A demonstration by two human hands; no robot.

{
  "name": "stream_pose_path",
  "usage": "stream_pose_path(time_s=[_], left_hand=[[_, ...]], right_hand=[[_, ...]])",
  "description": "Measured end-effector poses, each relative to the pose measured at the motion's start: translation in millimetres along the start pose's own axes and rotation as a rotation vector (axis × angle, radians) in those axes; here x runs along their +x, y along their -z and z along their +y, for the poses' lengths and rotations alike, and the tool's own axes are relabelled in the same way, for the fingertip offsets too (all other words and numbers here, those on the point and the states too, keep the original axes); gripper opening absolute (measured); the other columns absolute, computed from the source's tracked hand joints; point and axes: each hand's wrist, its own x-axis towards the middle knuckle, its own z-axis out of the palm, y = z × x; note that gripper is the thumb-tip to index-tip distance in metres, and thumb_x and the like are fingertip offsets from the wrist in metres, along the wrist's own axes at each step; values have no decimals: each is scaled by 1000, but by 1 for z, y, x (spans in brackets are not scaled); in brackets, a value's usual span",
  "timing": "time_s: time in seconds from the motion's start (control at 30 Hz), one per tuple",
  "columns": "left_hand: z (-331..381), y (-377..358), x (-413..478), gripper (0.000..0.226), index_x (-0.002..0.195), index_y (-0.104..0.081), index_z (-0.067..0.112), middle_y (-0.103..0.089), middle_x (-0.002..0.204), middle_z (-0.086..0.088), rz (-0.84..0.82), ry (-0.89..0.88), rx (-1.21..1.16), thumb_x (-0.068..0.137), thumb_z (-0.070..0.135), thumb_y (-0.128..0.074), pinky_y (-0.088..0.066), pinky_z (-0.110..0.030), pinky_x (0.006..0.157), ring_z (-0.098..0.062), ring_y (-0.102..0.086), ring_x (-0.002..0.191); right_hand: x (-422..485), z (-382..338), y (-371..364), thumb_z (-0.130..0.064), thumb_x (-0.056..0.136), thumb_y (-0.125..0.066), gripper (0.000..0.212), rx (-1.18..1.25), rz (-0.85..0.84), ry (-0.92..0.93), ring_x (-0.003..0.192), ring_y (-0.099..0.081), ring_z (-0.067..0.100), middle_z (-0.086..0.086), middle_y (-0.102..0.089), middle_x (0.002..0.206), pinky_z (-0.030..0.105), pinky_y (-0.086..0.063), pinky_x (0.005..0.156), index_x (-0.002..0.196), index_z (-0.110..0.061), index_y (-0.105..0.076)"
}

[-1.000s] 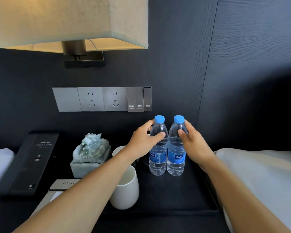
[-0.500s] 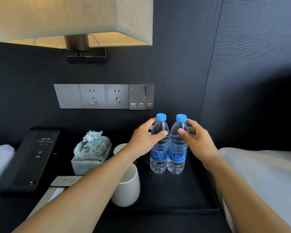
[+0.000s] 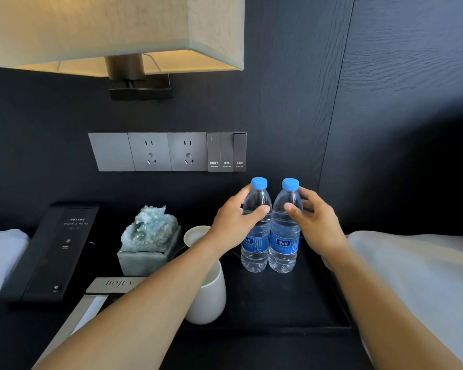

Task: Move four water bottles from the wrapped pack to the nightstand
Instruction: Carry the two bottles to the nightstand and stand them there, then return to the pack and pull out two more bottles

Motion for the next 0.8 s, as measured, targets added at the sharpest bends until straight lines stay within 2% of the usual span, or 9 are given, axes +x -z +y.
stream_pose_path(time_s=[0.1, 0.17, 0.23, 0.3, 0.37, 0.43, 0.57, 0.67, 0.8], left_hand=[[6, -2, -6, 72, 155, -33, 40, -53, 149, 2, 26, 5, 22, 93, 45, -69, -47, -36, 104, -20, -54, 135], [13, -2, -18, 75, 152, -37, 37, -48, 146, 0, 173, -32, 113, 88, 43, -74, -45, -36, 106, -18, -47, 135], [26, -5, -32, 61, 140, -49, 33, -52, 135, 3, 361, -176, 206, 85, 42, -74, -46, -38, 104, -16, -49, 125], [47, -14, -44, 35, 119, -59, 30, -58, 115, 11, 393, -344, 180, 85, 39, -65, -51, -36, 93, -12, -56, 107], [82, -32, -52, 18, 103, -60, 30, -58, 99, 17, 309, -437, 65, 87, 36, -60, -52, -25, 83, -6, -59, 90], [133, -54, -55, 12, 99, -60, 31, -60, 90, 15, 202, -420, -66, 87, 30, -61, -52, -20, 76, -5, -60, 81], [268, -82, -67, 13, 101, -63, 24, -72, 89, 7, -68, -218, -277, 89, 26, -58, -59, -39, 78, -11, -69, 82], [378, -67, -69, 21, 106, -64, 21, -75, 96, 1, -213, -162, -301, 91, 29, -52, -58, -41, 82, -20, -71, 88], [536, -13, -45, 27, 107, -64, 21, -75, 97, 2, -338, -176, -276, 87, 37, -54, -58, -39, 84, -19, -71, 87]], right_hand=[[-13, -1, -6, -28, 98, -66, 72, 30, 82, -19, 138, -55, 28, 8, -50, 156, 49, -47, 111, 160, -29, -31], [-26, 3, -8, -37, 97, -66, 77, 71, 159, -28, 144, -46, 27, 9, -39, 162, 48, -45, 113, 161, -29, -26], [-36, 5, -3, -41, 97, -63, 60, 74, 228, -12, 135, -55, 21, 8, -50, 152, 33, -53, 101, 152, -26, -42], [-41, 3, 9, -39, 99, -60, 26, 84, 278, 27, 112, -66, 7, -1, -66, 128, 12, -51, 79, 124, -31, -62], [-46, -14, 34, -43, 97, -57, 10, 119, 332, 67, 97, -70, 4, -10, -73, 104, 13, -50, 74, 101, -38, -66], [-49, -49, 69, -51, 92, -53, 19, 156, 409, 48, 89, -72, 8, -10, -74, 96, 26, -54, 77, 96, -38, -67], [-55, -143, 167, -40, 99, -52, 18, 142, 535, -54, 86, -72, 17, -1, -72, 95, 41, -58, 78, 98, -30, -67], [-57, -230, 237, -34, 100, -51, 18, 82, 561, -161, 90, -72, 23, 1, -73, 94, 38, -56, 77, 94, -31, -68], [-51, -373, 327, -31, 99, -51, 21, -41, 578, -188, 94, -72, 26, 0, -75, 89, 43, -55, 83, 92, -26, -70]])
